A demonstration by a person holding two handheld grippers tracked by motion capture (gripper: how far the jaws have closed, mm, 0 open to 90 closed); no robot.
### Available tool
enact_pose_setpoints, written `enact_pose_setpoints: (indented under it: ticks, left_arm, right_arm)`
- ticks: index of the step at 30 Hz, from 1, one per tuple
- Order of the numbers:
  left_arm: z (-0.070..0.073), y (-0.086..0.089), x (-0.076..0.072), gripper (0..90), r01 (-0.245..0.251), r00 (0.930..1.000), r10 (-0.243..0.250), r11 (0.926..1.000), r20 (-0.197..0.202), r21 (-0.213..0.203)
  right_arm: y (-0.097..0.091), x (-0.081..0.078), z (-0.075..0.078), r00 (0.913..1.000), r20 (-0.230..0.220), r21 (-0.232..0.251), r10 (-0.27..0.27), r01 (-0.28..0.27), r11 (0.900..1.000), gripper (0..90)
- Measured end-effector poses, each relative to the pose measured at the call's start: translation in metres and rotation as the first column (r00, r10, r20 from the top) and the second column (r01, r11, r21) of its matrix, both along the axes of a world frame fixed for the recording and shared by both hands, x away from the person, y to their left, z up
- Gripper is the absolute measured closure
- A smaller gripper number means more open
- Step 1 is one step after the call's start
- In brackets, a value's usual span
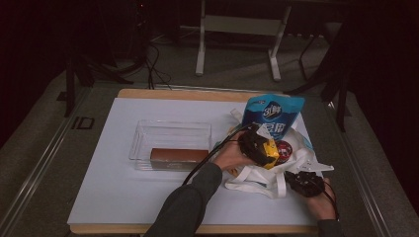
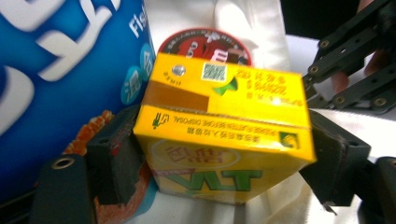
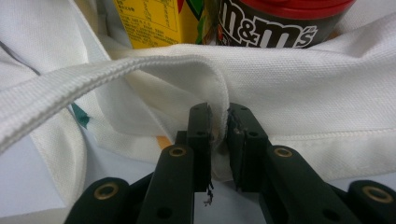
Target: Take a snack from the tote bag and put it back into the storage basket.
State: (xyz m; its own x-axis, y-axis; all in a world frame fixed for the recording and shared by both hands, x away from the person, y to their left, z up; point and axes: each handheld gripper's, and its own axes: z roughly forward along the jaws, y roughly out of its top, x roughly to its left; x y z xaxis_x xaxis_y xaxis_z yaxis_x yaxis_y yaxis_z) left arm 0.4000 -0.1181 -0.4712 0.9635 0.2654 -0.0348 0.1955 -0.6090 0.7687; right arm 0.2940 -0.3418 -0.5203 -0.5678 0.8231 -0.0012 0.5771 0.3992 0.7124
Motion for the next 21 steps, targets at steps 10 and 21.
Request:
enact_pose_setpoints:
  ticks: [10, 21]
  left_arm:
    - [-0.0078, -0.0054, -0.0008, 27.0, -0.002, 1.0, 0.002, 0.9988, 0.0, 0.049]
    - [-0.0058, -0.0059, -0.0071, 29.0, -0.034, 0.9991, 0.032, 0.9968, 0.028, 0.072]
  right_arm:
    - [0.0001, 0.0002, -0.0001, 1.0, 0.001, 0.0, 0.0, 0.0, 1.0, 79.1]
    - [-0.0004, 0.0004, -0.0002, 1.0, 0.002, 0.001, 0.003, -0.003, 1.0, 79.1]
